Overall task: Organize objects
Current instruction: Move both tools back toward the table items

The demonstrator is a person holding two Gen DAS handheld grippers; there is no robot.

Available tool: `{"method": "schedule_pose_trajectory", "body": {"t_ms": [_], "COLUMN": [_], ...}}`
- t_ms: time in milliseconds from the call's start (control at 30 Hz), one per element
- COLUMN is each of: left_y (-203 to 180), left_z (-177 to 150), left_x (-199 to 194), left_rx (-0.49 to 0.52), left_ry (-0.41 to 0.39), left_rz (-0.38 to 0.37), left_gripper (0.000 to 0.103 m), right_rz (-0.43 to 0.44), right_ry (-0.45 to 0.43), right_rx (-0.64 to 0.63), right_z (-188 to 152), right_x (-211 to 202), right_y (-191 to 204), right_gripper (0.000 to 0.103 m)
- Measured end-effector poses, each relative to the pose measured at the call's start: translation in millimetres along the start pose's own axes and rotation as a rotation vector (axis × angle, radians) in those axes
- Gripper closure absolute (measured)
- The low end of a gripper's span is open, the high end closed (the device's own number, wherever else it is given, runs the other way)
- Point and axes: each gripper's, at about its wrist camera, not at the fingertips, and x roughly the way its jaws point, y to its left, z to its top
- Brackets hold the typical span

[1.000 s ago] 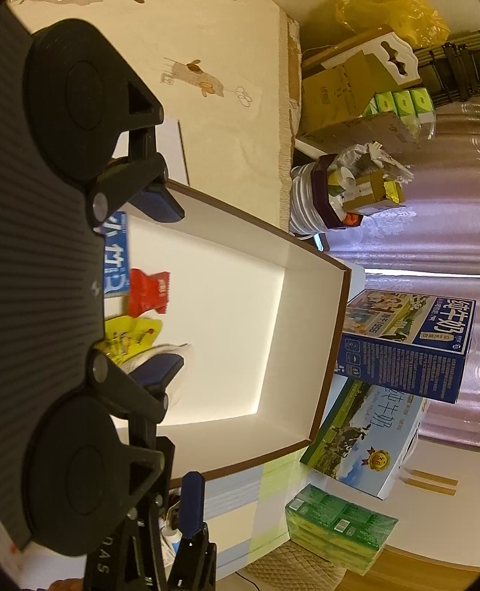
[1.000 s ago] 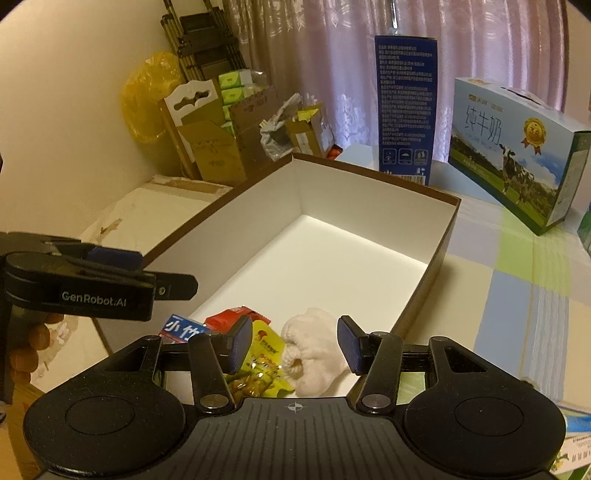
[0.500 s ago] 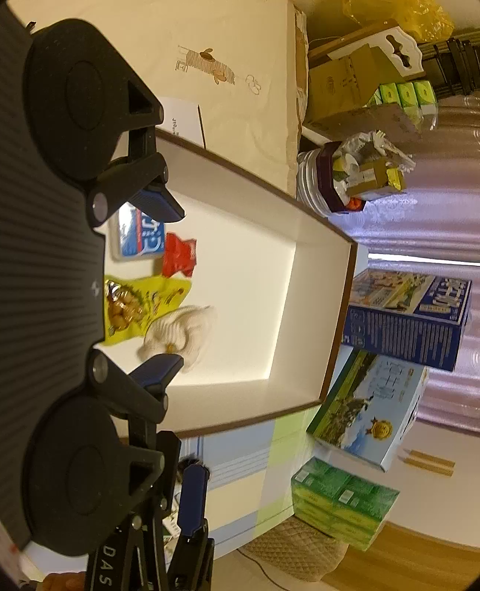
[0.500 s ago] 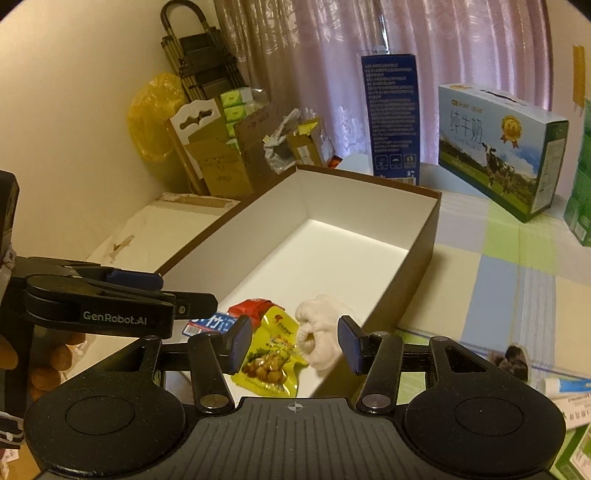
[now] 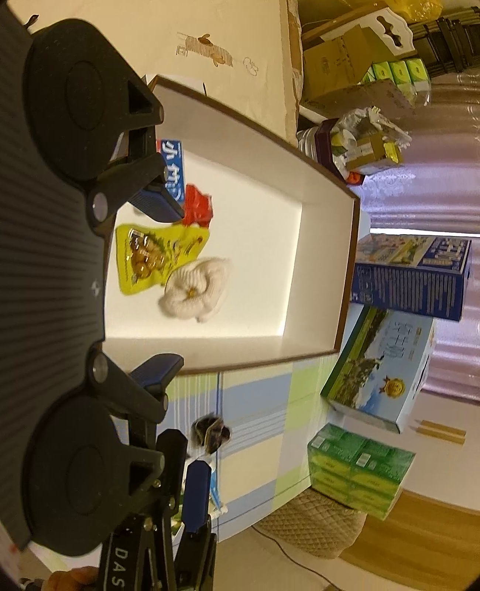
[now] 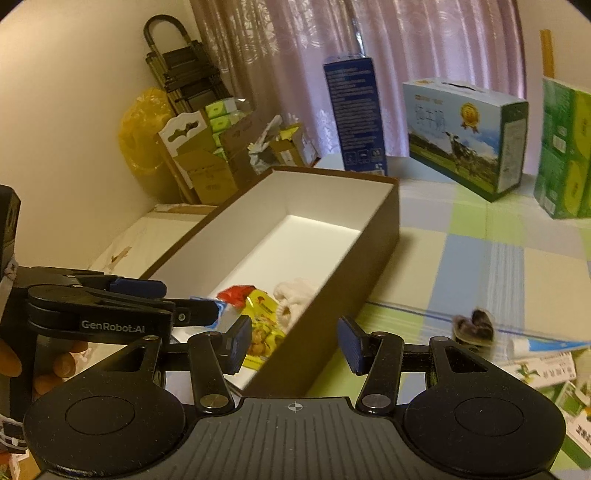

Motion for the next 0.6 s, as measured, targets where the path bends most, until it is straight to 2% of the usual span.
{"method": "schedule_pose_trajectory", "body": {"t_ms": [600], "left_y": [-110], "left_z": [-16], "left_x": [12], "left_rx": [0.102], "left_ry": [0.054], "left_rz": [-0.104], "left_gripper": [0.028], "right_rz": [-0.112], "right_ry": [0.021], "right_rx": [0.147], "right_z": [-48], "right_x": [-72], "right_y": [-89], "right_gripper": [0.054]}}
